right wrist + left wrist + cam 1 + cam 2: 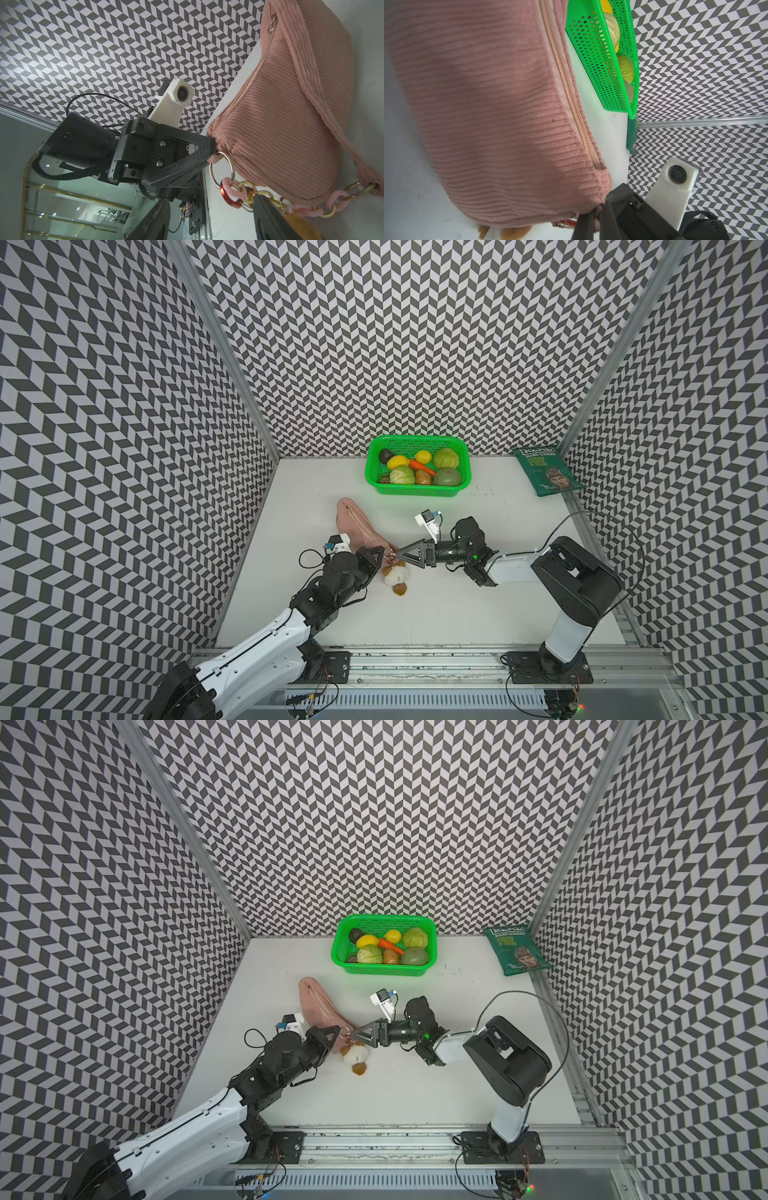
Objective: Remove the decoration from the bag
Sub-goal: Pick up the bag from the center of the board.
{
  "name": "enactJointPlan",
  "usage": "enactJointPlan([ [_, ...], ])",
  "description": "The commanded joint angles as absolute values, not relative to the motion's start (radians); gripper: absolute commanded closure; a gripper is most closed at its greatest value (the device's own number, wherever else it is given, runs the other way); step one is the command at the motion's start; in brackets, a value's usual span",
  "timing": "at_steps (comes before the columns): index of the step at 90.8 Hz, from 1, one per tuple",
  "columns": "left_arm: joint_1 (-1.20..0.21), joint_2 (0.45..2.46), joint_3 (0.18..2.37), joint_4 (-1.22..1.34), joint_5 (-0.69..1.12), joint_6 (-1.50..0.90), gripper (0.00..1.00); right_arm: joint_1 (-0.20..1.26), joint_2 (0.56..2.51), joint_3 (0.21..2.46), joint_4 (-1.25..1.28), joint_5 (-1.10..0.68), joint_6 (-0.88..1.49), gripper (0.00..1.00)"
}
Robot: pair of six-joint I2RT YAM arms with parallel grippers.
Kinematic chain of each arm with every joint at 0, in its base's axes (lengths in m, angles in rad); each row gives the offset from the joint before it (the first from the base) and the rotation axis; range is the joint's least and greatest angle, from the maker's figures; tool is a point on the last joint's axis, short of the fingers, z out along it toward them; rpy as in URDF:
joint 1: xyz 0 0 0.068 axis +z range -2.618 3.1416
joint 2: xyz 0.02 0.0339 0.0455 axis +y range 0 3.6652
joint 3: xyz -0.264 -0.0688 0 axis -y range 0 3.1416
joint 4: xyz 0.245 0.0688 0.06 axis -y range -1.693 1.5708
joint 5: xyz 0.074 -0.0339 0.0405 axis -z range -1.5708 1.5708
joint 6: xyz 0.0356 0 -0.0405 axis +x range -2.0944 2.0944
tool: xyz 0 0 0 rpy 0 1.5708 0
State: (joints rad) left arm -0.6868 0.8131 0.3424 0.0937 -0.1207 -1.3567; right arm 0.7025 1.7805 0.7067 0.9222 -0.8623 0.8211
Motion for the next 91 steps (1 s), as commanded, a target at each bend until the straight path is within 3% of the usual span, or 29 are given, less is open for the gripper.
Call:
enactJointPlan([
  [1, -0.684, 0.793, 0.344, 0.147, -0.130, -1.356, 1.00, 0.717, 1.807, 0.742, 1.001, -0.871, 0.839, 0.35],
  [47, -0.684, 0.792, 0.346, 0.146, -0.130, -1.355, 1.00, 0.730, 1.878, 0.799, 1.020, -0.872, 0.868, 0.44],
  [59, -0.684, 0.790, 0.346, 0.144, -0.133, -1.354, 1.00, 0.730, 1.893, 0.804, 1.038, -0.880, 0.879, 0.53],
  [91, -0.684, 0.794, 0.356, 0.138, -0.138, -1.340, 1.00, 0.730, 1.898, 0.802, 1.043, -0.888, 0.882, 0.94],
])
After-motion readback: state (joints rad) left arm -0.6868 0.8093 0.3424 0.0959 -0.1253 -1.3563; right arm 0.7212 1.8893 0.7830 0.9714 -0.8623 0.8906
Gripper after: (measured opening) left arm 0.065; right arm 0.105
